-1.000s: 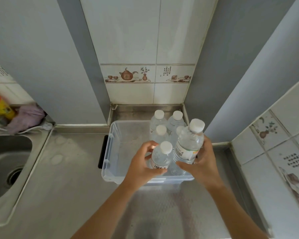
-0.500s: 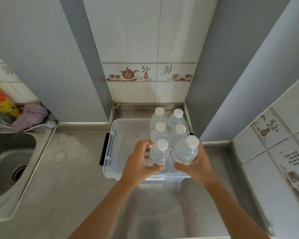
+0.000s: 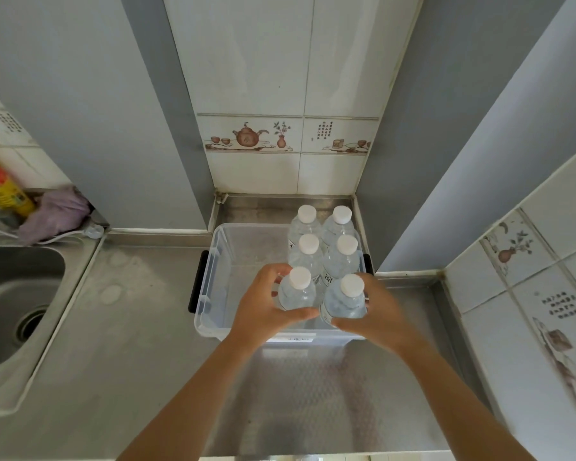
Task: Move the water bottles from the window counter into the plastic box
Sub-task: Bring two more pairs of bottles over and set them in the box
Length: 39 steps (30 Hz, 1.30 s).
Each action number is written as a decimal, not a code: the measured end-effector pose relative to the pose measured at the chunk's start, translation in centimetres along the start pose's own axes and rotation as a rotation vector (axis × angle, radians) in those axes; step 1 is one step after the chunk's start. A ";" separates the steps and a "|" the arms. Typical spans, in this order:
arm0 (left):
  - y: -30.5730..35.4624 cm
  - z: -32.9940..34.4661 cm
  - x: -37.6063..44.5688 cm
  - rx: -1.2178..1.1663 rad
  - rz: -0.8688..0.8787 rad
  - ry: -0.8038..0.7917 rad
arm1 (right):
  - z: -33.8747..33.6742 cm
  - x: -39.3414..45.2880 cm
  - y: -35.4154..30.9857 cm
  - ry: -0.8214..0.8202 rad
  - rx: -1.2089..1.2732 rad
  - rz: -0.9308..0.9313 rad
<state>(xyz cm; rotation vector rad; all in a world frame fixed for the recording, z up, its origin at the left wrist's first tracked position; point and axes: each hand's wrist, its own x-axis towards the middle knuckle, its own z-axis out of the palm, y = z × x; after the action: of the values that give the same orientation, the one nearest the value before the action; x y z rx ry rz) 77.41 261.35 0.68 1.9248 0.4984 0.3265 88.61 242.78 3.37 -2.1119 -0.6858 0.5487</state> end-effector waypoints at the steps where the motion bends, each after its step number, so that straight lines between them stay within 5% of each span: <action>1: 0.2 0.1 0.0 -0.014 0.014 0.016 | -0.2 -0.1 -0.4 0.032 -0.030 -0.004; 6: 1.4 0.2 0.3 -0.101 0.105 0.123 | -1.8 0.0 -2.5 0.295 -0.264 -0.062; 11: 1.9 0.9 0.1 -0.054 0.249 0.165 | -1.5 0.3 -3.4 0.198 -0.407 -0.165; 15: 1.7 1.3 -0.1 -0.119 0.244 0.252 | -3.9 0.6 -3.4 -0.087 -0.308 -0.243; 22: 2.5 1.8 -0.1 -0.112 0.246 0.272 | -3.3 0.9 -4.6 -0.001 -0.548 -0.220; 28: 2.7 1.2 0.1 -0.127 0.155 0.151 | -4.4 1.2 -3.9 -0.131 -0.397 -0.373; 32: 2.8 0.5 0.5 -0.051 0.157 0.057 | -4.1 0.9 -3.5 0.060 -0.387 -0.456; 39: 1.8 -0.2 0.4 -0.078 0.136 -0.006 | 0.6 -1.7 -1.7 0.415 0.372 0.004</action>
<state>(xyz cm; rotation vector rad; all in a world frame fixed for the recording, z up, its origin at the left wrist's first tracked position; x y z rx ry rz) 77.96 261.10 2.41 1.8867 0.3461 0.4223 86.48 242.87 4.63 -1.7958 -0.3139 0.2048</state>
